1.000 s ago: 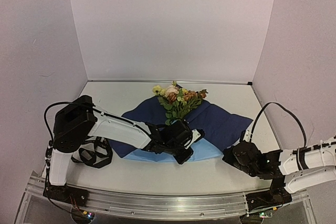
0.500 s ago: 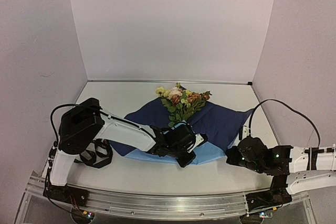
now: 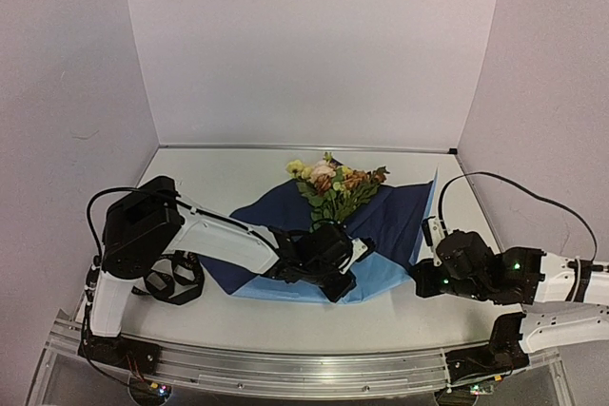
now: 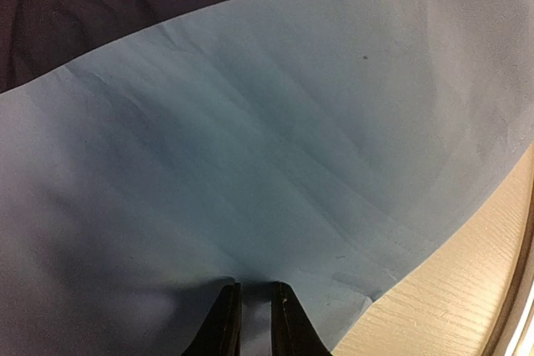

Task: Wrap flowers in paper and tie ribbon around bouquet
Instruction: Press the fold line on the 1/4-folded wrapping paper, then fold the one-fourth-folded wrapping paper at the center of the board.

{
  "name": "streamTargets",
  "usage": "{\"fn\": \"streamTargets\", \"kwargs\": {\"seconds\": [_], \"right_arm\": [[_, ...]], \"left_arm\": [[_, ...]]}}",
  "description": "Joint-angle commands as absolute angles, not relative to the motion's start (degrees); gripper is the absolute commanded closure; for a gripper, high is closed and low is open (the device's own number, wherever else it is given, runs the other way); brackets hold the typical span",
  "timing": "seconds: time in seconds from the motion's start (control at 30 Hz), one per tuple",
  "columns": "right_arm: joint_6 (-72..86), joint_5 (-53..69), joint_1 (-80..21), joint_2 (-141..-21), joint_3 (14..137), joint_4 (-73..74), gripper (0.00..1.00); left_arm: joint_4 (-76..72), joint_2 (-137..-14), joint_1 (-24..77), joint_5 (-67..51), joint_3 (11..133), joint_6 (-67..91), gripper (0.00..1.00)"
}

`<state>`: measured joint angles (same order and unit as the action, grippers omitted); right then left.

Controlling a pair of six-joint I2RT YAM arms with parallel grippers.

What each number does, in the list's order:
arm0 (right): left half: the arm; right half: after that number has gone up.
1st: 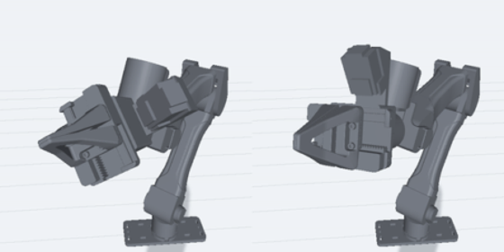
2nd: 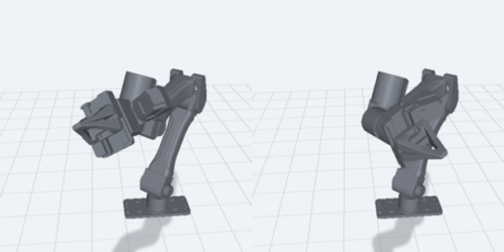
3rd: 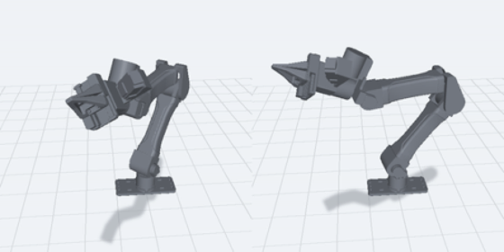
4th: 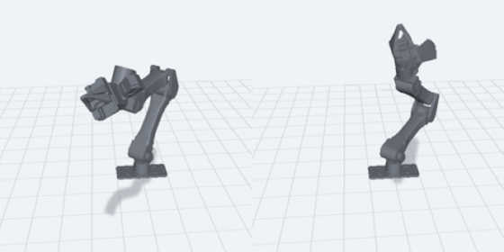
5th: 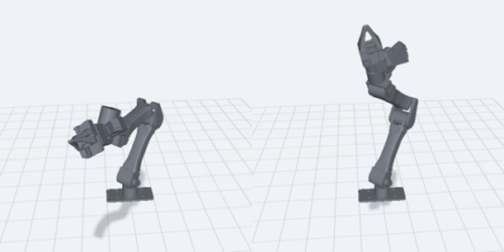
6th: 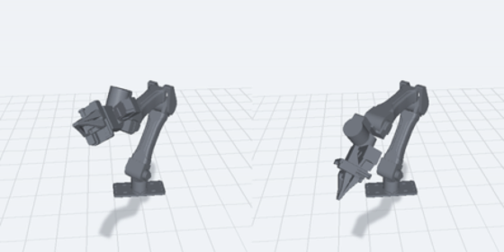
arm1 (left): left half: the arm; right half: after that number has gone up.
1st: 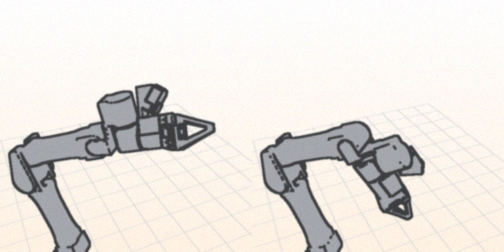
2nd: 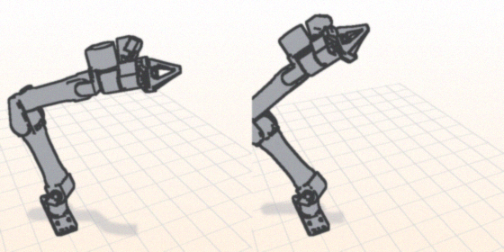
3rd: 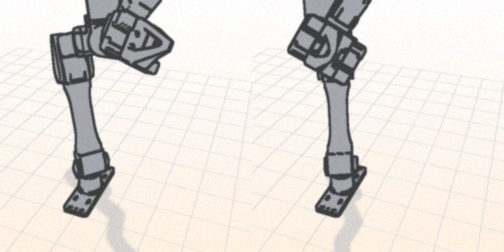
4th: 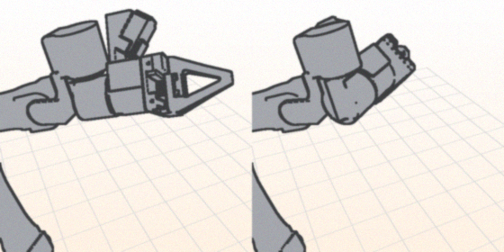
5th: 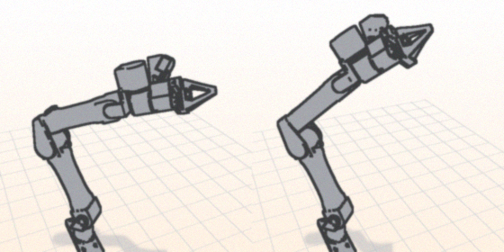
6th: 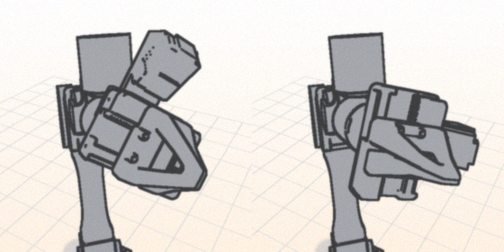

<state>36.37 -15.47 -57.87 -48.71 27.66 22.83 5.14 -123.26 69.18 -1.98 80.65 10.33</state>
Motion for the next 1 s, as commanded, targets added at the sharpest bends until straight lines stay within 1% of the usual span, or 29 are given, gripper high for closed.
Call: {"fn": "streamTargets", "kwargs": {"seconds": [0.0, 0.2, 0.43, 0.53, 0.67, 0.97], "right_arm": [[31.7, -16.5, -58.0, -48.6, 30.5, 28.0, 1.00], [30.1, -20.7, -58.0, -46.1, 30.5, 32.8, 1.00], [29.0, -23.1, -57.9, -44.1, 30.6, 36.4, 1.00], [28.6, -23.2, -57.9, -44.2, 30.8, 36.7, 1.00], [28.2, -21.9, -57.9, -45.0, 32.2, 37.4, 1.00], [28.2, -11.7, -58.1, -51.4, 38.4, 36.0, 1.00]], "left_arm": [[0.5, -113.5, 66.9, -4.8, 77.0, 17.0, 0.83], [2.5, -103.9, 65.7, -7.2, 67.7, 20.4, 0.82], [6.3, -95.7, 65.5, -11.7, 55.5, 24.0, 0.84], [6.7, -95.6, 65.5, -12.0, 52.5, 24.5, 0.89], [6.1, -98.3, 65.5, -12.6, 52.3, 24.1, 0.94], [4.3, -103.7, 65.1, -11.0, 53.8, 24.1, 1.00]]}}
